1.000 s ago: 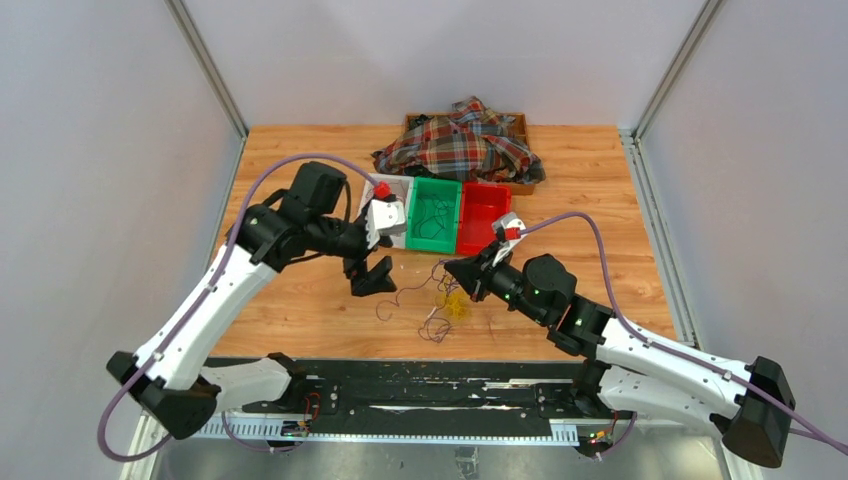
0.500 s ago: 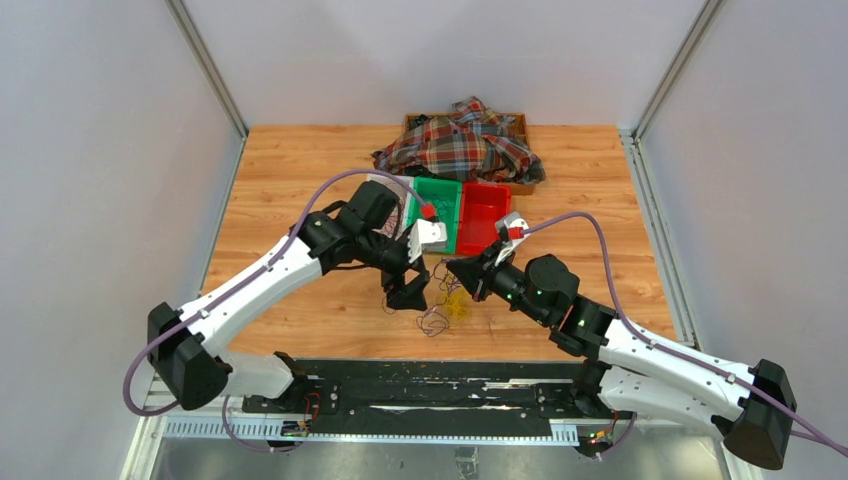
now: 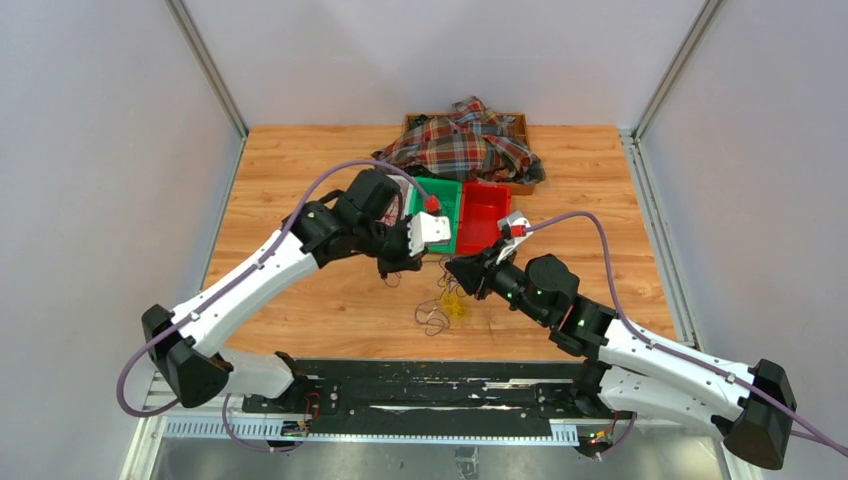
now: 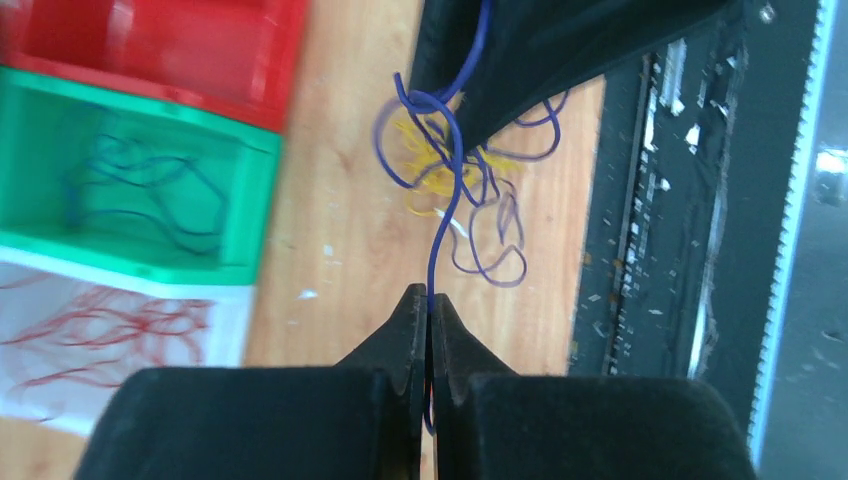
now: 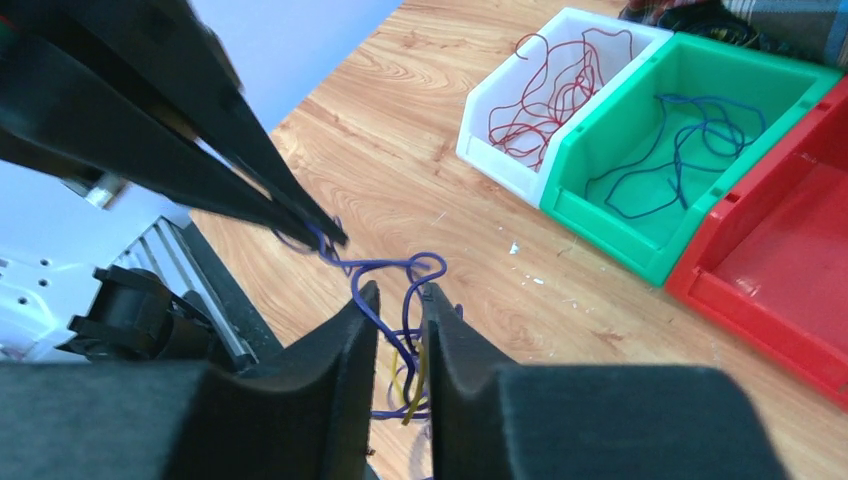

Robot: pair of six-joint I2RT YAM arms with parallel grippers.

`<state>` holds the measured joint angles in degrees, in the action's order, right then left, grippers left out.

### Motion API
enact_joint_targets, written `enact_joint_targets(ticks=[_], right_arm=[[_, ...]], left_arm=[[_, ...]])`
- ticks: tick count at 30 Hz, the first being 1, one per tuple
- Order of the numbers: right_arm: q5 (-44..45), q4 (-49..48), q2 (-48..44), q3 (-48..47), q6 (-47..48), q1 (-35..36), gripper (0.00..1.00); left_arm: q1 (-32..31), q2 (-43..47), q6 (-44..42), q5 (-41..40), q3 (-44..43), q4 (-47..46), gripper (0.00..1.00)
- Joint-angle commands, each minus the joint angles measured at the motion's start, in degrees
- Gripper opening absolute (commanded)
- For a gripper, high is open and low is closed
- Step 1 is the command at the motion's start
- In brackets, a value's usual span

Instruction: Untangle the cables

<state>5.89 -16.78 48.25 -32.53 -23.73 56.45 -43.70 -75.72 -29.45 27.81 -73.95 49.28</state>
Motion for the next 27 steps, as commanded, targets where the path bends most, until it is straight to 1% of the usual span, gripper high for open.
enact_joint_targets(ticks=[1, 5, 9, 13, 16, 21, 25, 27], right_arm=[[2.05, -1.55, 0.08, 0.33, -0.96, -0.72, 0.27], [3.26, -1.18, 0.33, 0.74, -1.05, -0.72, 0.37], [3.40, -1.30, 0.51, -0.05, 0.58, -0.72, 0.50], [2.14, -1.26, -0.26, -2.03, 4.11, -0.68, 0.57], [0.05, -2.03, -0.98, -4.26, 7.06, -0.67, 0.61], [-6.64, -3.07, -0.42, -8.14, 11.28, -0.59, 0.65], [-14.81, -2.00, 4.25, -13.06, 13.27, -0.63, 0.68], [-15.69, -0.75, 6.57, -15.56, 13.59, -0.70, 0.69]], left_arm=[[-0.55, 4.15, -4.89, -4.39, -8.69, 4.17, 0.01], [-1.00, 5.06, -7.67, -5.34, -15.22, 6.54, 0.00], [-1.91, 5.33, -7.74, -5.80, -19.16, 7.09, 0.00], [-2.51, 5.64, -7.79, -6.80, -21.35, 7.06, 0.00], [-2.69, 6.37, -8.09, -7.40, -21.18, 7.08, 0.00], [-3.03, 7.81, -9.40, -8.56, -19.52, 7.08, 0.00], [-3.31, 8.05, -10.45, -9.31, -19.75, 7.06, 0.00], [-3.47, 8.05, -10.64, -9.25, -20.41, 7.06, 0.00]])
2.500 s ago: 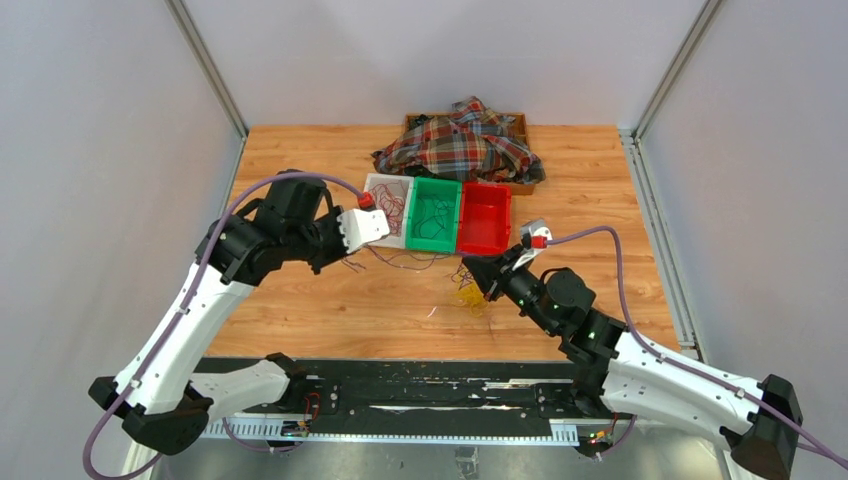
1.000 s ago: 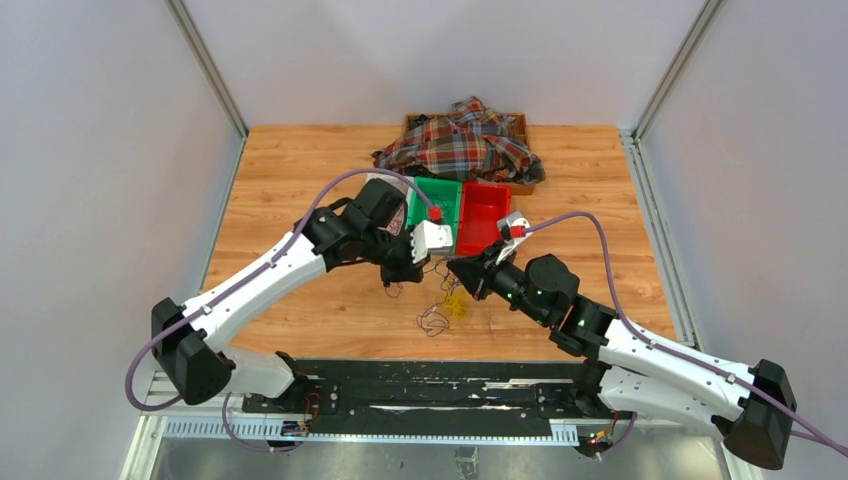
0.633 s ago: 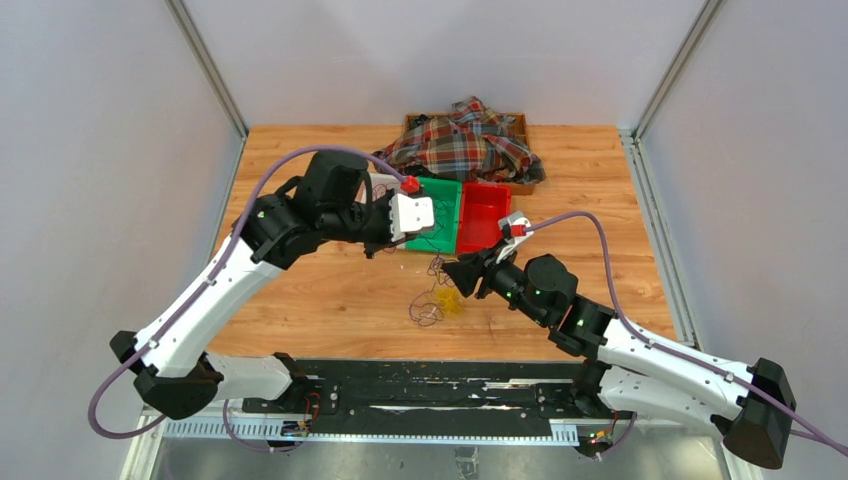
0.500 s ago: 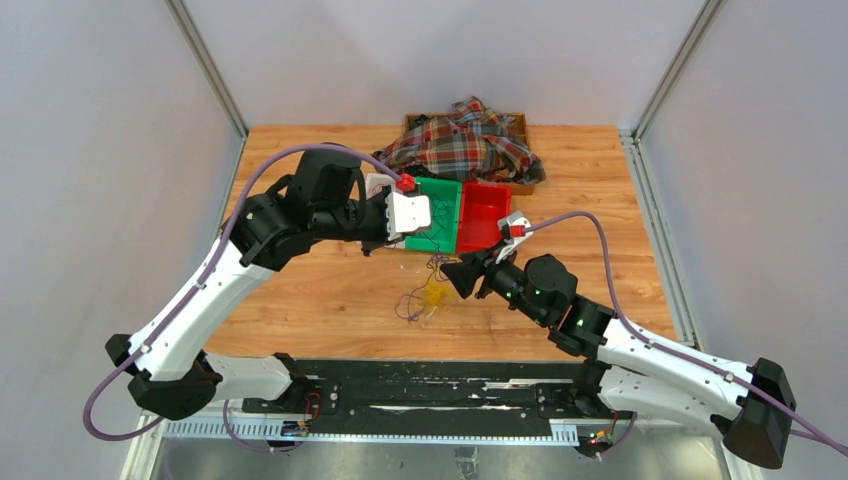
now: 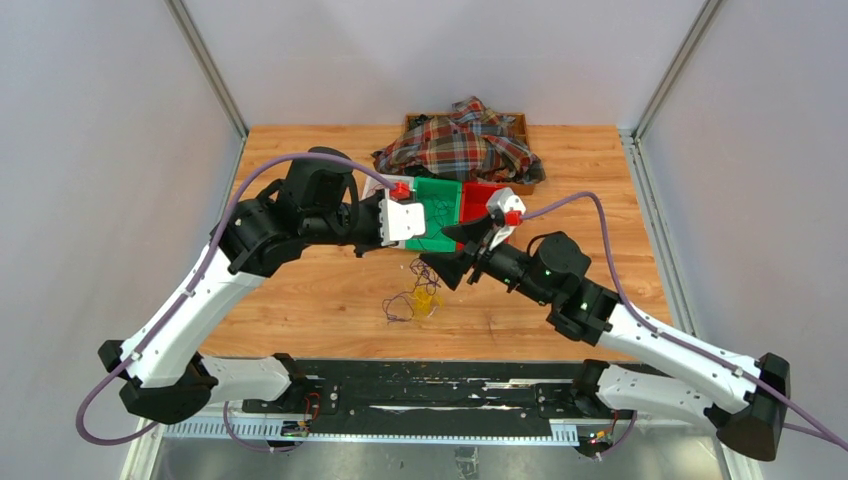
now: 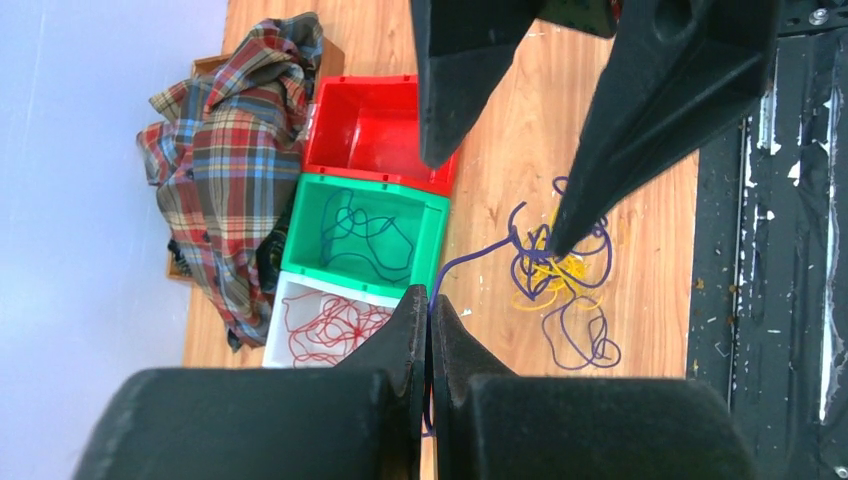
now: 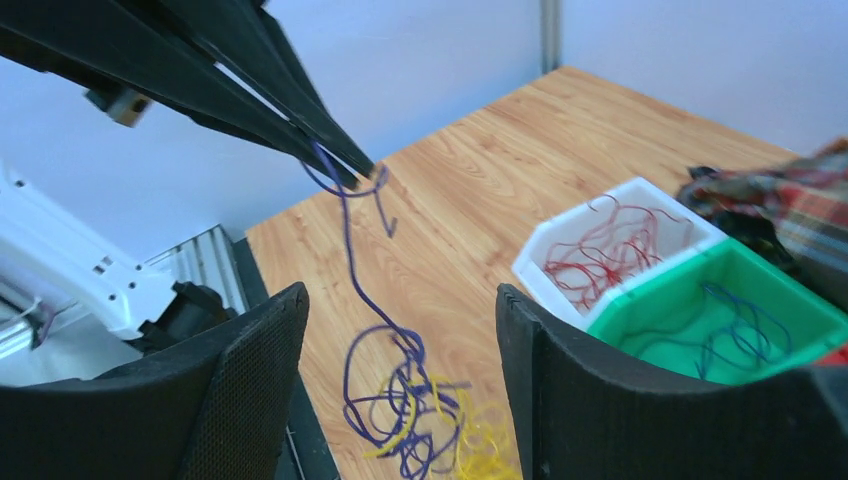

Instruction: Untangle the cables

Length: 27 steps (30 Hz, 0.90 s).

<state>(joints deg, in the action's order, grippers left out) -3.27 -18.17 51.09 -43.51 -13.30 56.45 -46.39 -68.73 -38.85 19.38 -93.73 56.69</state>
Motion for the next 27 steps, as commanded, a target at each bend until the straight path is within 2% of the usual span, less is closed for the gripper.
enact_joint_targets(ticks=[1, 6, 9, 13, 27], right_arm=[[-6.63, 0.50, 4.61, -4.98, 3.23, -0.68, 0.69], [-10.65, -3.79, 9.51, -7.00, 3.27, -1.00, 0.65], [-13.17, -5.52, 13.16, -8.29, 1.15, -1.60, 0.55], [-14.39, -11.19, 16.31, -4.88, -3.30, -2.33, 0.44], [-6.42, -23.85, 21.62, 8.56, -10.30, -2.46, 0.43]], left_arm=[[-0.80, 1.05, -1.31, -0.69, -0.92, -0.35, 0.00], [-1.09, 1.63, -2.39, 0.30, -1.52, -0.35, 0.00], [-1.32, 1.82, -2.70, 0.25, -2.18, -0.35, 0.00], [-1.51, 1.23, -2.77, -0.28, -5.94, -0.41, 0.00], [-1.59, -2.61, -1.38, 1.11, -23.18, -0.53, 0.00]])
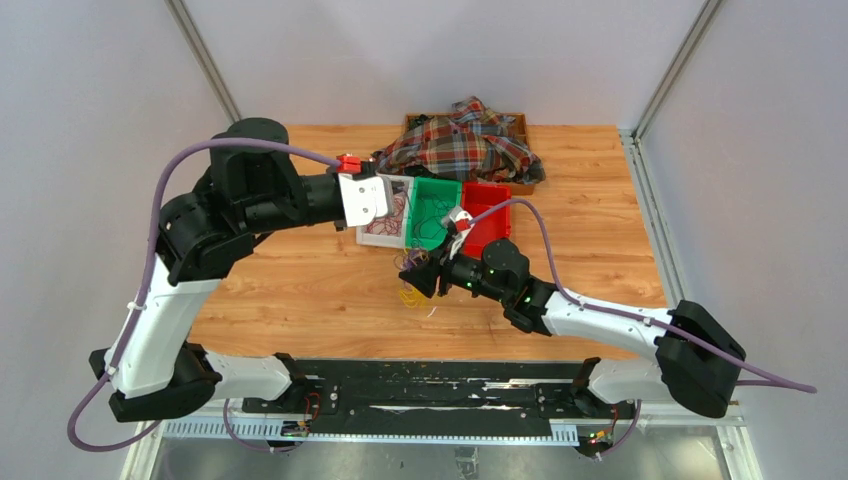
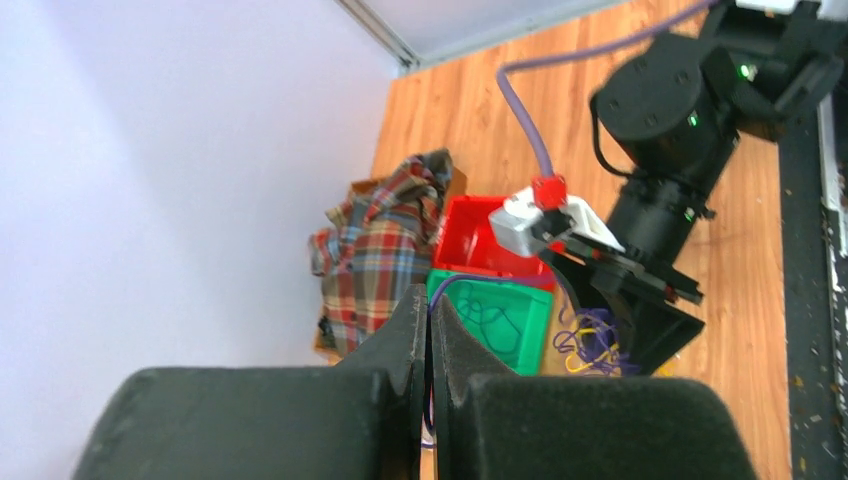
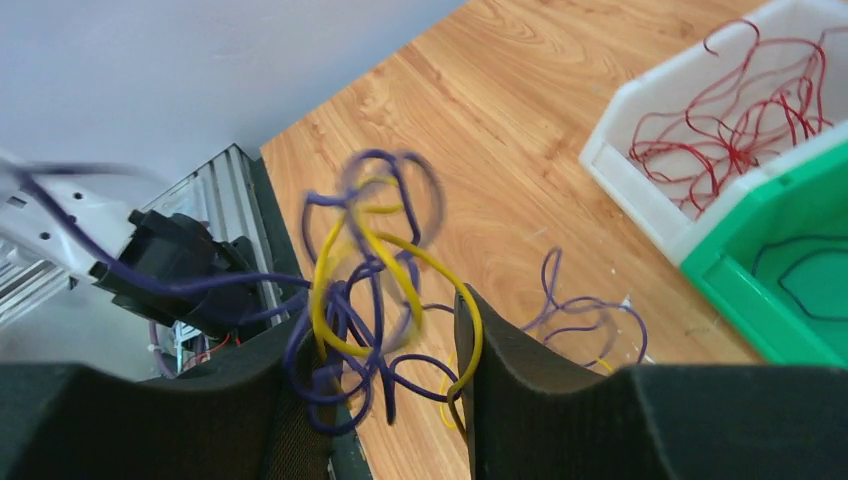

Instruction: Untangle the cables

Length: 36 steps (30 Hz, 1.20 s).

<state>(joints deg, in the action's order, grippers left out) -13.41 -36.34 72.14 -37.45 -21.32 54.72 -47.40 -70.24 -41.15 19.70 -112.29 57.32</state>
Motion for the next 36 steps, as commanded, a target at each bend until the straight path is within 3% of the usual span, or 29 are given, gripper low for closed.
enact_joint_targets(ticks=[1, 11, 22, 25, 32, 36], right_arm=[[4.15, -6.25, 0.78, 3.24, -2.60, -0.75, 0.43], [5.34, -9.16, 2.13, 9.45, -6.42, -0.67, 0.40], [8.03, -6.28, -2.88, 14.87, -7.59, 0.73, 0.50], [9.25, -4.17, -4.79, 15.81, -8.15, 0.78, 0.42], [11.41, 2.05, -9.24, 16.54, -9.15, 0.74, 0.03], [13.81, 6.55, -12.41, 16.61, -9.12, 0.75, 0.01]], left_arm=[[-0.59, -1.39, 0.69, 0.42, -5.79, -1.16, 0.00], [-0.59, -4.49, -3.35, -4.60, -17.20, -2.81, 0.00], [-0.59, -2.78, -9.51, -23.26, -13.04, -25.80, 0.00], [-0.59, -1.80, -10.09, -24.65, -11.18, -30.32, 0.01], [-0.59, -1.57, -12.45, -30.67, -10.14, -39.50, 0.00], [-0.59, -1.83, -13.35, -31.64, -11.77, -40.82, 0.00]])
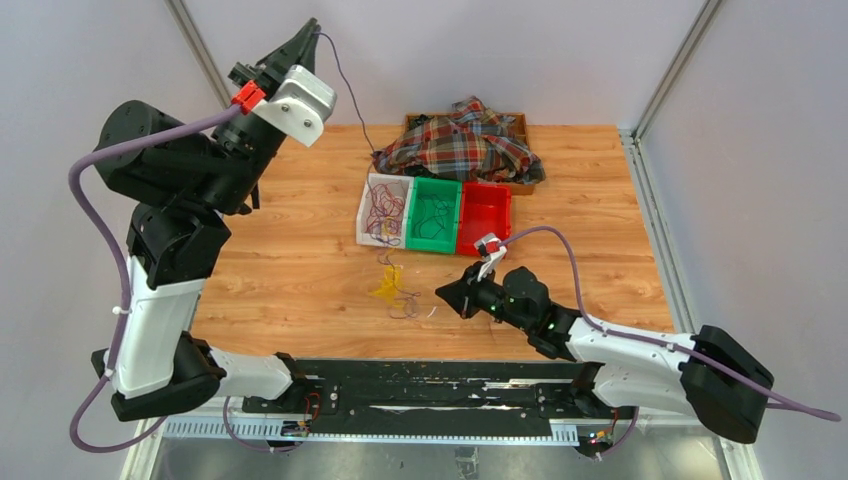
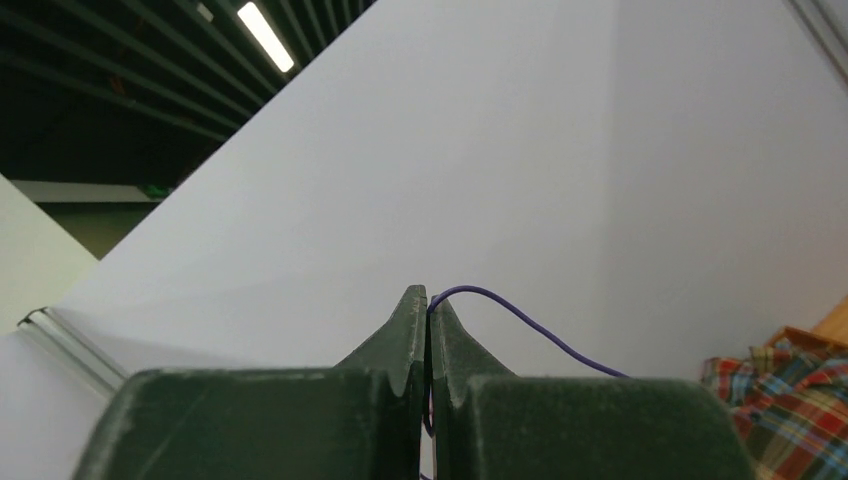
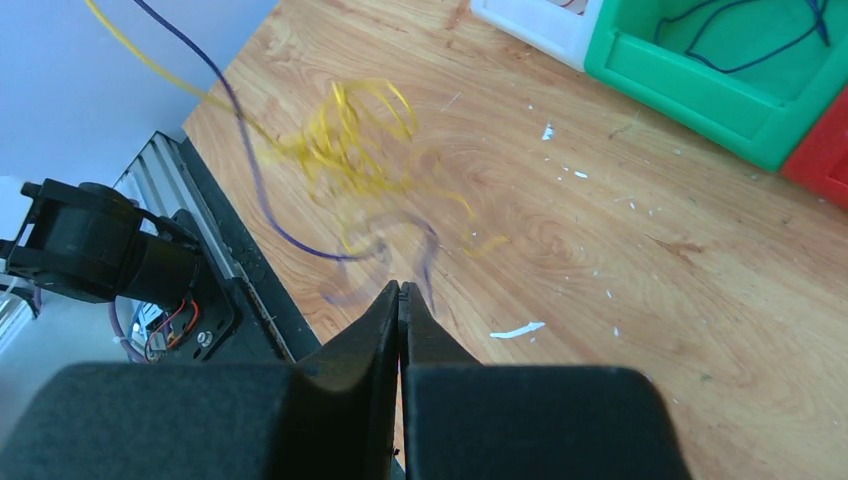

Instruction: Untangle the cables

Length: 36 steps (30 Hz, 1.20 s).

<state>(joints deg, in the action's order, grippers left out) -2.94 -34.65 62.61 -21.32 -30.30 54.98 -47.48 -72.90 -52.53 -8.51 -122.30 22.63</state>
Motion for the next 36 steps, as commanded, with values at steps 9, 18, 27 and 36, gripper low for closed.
enact_joint_targets(ticks=[9, 18, 27, 36], right_arm=[[2.24, 6.96, -2.94, -9.63, 8.38, 1.58, 0.58], [-2.77, 0.95, 16.14, -26.55, 15.62, 4.52, 0.77], [-3.88, -10.15, 24.28, -32.27, 13.05, 4.70, 0.69], [-3.78, -10.55, 22.83, -29.23, 10.42, 4.63, 0.34]], left_arm=[[-0.50, 2.73, 0.35, 0.66, 0.65, -1.68, 0.00], [-0.44, 3.36, 0.49, 0.88, 1.44, -0.70, 0.00], [-0.49, 3.90, 0.86, 1.89, 1.84, 0.72, 0.01], [-0.49, 4.95, 1.17, 3.36, 3.99, 0.66, 0.00]])
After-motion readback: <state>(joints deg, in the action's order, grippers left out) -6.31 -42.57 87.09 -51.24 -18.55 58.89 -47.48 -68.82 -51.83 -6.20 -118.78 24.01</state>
